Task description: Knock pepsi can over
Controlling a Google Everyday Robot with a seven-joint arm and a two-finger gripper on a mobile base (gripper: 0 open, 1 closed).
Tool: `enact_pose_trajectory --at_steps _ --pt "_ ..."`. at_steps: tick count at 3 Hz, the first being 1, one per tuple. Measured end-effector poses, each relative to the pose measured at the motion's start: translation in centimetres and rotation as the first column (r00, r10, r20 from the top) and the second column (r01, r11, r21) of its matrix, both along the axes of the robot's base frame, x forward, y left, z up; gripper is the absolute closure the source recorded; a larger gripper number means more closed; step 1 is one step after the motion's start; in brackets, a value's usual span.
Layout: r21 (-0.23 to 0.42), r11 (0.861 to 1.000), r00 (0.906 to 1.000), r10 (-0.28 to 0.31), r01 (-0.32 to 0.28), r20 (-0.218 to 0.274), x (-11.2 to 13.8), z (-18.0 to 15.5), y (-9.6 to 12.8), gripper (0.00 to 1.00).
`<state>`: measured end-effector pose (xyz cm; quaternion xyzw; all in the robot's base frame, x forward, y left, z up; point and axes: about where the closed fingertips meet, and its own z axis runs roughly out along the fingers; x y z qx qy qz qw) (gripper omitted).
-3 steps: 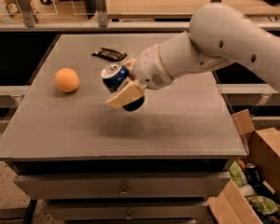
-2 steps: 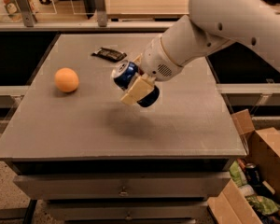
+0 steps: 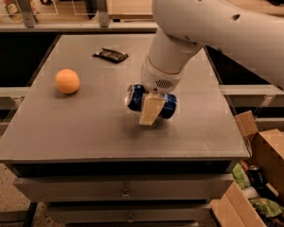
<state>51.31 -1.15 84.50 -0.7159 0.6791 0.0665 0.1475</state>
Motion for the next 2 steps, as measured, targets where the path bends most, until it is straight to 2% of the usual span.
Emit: enact_pose_trajectory --at_steps 1,2 --pt "-0.190 0.981 0.9984 -0.022 0.032 0.053 -0.2 -0.9 -3.1 1.00" --pt "-0.341 0.937 0.9933 -0.039 0.074 0.109 0.0 -0.2 -5.9 0.82"
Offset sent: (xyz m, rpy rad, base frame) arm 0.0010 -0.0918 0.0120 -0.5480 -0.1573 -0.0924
